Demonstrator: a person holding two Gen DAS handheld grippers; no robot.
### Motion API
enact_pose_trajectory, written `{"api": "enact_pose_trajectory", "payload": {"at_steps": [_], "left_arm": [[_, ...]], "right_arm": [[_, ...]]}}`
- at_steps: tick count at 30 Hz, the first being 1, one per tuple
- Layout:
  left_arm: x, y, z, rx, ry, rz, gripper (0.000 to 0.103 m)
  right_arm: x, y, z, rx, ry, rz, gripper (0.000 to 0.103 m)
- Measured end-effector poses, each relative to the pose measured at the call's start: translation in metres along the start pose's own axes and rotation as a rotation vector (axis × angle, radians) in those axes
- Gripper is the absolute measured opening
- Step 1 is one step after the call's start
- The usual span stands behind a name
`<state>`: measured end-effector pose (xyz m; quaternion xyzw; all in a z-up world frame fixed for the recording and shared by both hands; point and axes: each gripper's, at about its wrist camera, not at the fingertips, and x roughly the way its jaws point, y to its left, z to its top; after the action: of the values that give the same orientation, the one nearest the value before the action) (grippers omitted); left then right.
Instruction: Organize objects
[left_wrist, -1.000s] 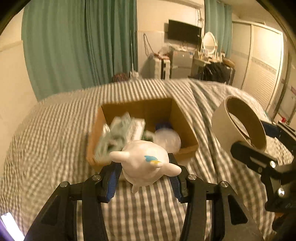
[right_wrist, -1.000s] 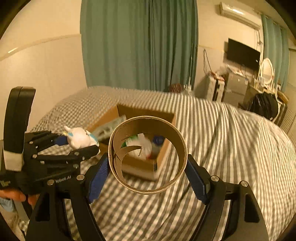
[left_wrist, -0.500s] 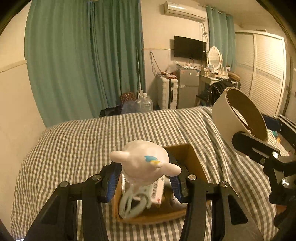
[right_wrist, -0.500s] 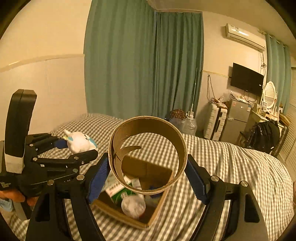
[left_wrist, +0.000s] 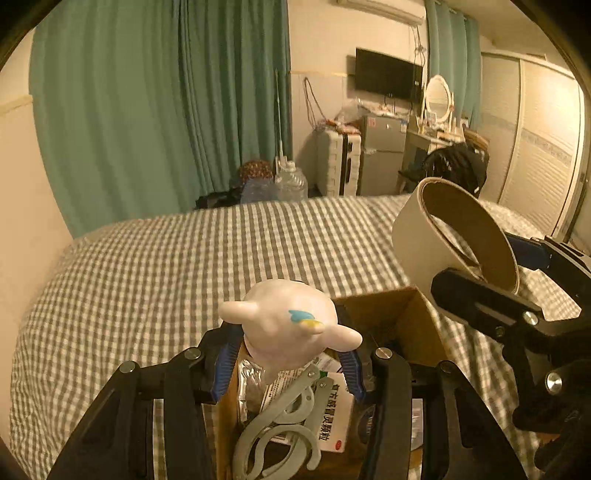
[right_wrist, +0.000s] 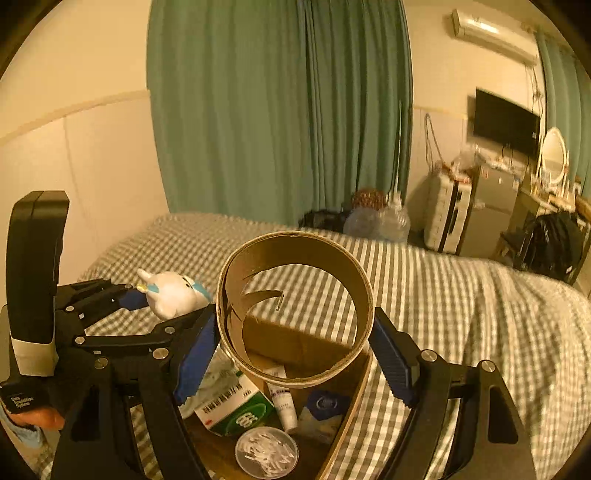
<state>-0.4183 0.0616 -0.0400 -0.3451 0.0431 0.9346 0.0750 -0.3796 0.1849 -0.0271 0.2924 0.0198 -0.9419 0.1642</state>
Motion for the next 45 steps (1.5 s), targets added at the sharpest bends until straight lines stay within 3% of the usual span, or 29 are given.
{"api": "enact_pose_trajectory", "payload": {"at_steps": [11,16,18,20,28,32,35,38,45], "left_arm": [[0.057,-0.006,-0.022,-0.022,0.102,0.0,0.05],[0.053,0.001,-0.035,-0.035,0.106,0.003,0.051],[0.048,0.001,-0.035,-0.03,0.1,0.014,0.055],[0.038,0.001,-0.035,-0.033,0.09,0.027,0.072],[-0.02,0.0,-0.021,-0.005,-0.004,0.083,0.091],[-0.062,0.001,-0.013,-0.006,-0.073,0.083,0.093],[-0.097,-0.003,-0.008,-0.001,-0.13,0.094,0.101],[-0.138,-0.006,-0.004,-0.004,-0.191,0.089,0.103],[-0.217,-0.013,-0.005,0.039,-0.314,0.131,0.103]], "right_arm": [[0.042,-0.014,-0.03,0.077,0.133,0.046,0.08],[0.039,-0.022,-0.03,0.112,0.139,0.031,0.082],[0.032,-0.024,-0.029,0.124,0.124,0.023,0.089],[0.025,-0.023,-0.027,0.13,0.112,0.014,0.09],[-0.017,-0.018,-0.014,0.114,0.051,-0.038,0.09],[-0.056,-0.007,-0.002,0.095,-0.007,-0.071,0.094],[-0.091,0.004,0.009,0.072,-0.063,-0.096,0.097],[-0.128,0.017,0.019,0.05,-0.132,-0.12,0.103],[-0.21,0.049,0.028,0.013,-0.258,-0.194,0.103]]}}
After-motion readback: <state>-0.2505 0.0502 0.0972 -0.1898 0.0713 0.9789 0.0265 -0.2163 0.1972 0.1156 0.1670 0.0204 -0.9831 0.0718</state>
